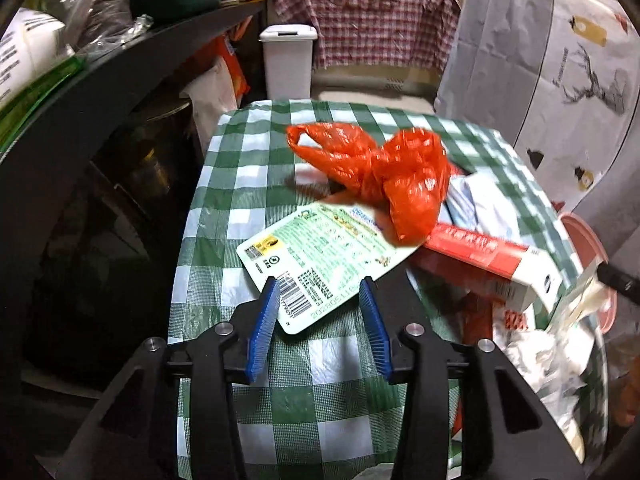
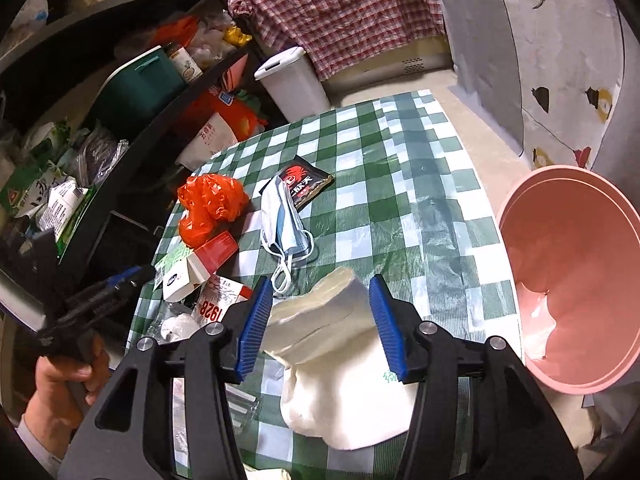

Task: Collect trash
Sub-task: 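Close left tool on green card packet while right tool grasps white napkin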

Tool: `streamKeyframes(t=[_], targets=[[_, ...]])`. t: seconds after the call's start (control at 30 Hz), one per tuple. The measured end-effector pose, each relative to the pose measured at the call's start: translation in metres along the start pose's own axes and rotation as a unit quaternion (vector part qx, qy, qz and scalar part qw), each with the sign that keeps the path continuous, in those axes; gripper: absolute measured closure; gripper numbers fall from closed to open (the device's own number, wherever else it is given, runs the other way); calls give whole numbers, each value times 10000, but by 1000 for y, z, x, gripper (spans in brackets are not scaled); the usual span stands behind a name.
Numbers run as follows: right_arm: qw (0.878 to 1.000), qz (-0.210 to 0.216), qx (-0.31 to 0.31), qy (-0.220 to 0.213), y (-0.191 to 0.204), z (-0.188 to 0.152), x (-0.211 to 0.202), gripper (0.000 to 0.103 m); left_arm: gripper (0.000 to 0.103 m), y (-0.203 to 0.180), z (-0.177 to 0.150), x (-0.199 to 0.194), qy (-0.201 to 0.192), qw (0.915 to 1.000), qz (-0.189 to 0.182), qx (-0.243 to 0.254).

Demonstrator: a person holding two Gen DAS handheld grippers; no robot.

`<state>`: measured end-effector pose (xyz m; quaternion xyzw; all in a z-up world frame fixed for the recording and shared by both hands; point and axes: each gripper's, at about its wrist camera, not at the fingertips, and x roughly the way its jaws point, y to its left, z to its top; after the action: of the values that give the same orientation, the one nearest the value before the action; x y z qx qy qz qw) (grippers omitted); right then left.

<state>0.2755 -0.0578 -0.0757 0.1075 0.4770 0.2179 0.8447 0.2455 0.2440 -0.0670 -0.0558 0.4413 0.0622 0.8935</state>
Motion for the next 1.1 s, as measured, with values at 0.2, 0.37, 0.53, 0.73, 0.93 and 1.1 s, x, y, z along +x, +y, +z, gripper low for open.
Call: streamKeyframes(t=[0.2, 0.37, 0.53, 0.73, 0.93, 1.1], targets=[[9997, 42, 103, 233, 1, -3, 3, 49, 54, -3, -4, 17, 263, 9992, 241, 193], [9996, 38, 95, 265, 2, -4, 3, 49, 54, -4, -8, 26, 327, 9975, 482, 406], [9995, 2, 56, 302, 5, -4, 3, 49, 55, -8, -6, 25, 277, 9958, 668, 557], [9995, 6, 40, 322, 6, -6, -1, 61, 80, -12, -7, 17, 207, 9954, 646, 677], [9993, 113, -53, 359, 13, -13, -10, 89, 96, -14, -7, 0, 41, 9958, 593, 702], [9992, 147, -262, 265, 23, -18, -22, 101, 100, -15, -9, -21, -121, 9962, 473, 718]])
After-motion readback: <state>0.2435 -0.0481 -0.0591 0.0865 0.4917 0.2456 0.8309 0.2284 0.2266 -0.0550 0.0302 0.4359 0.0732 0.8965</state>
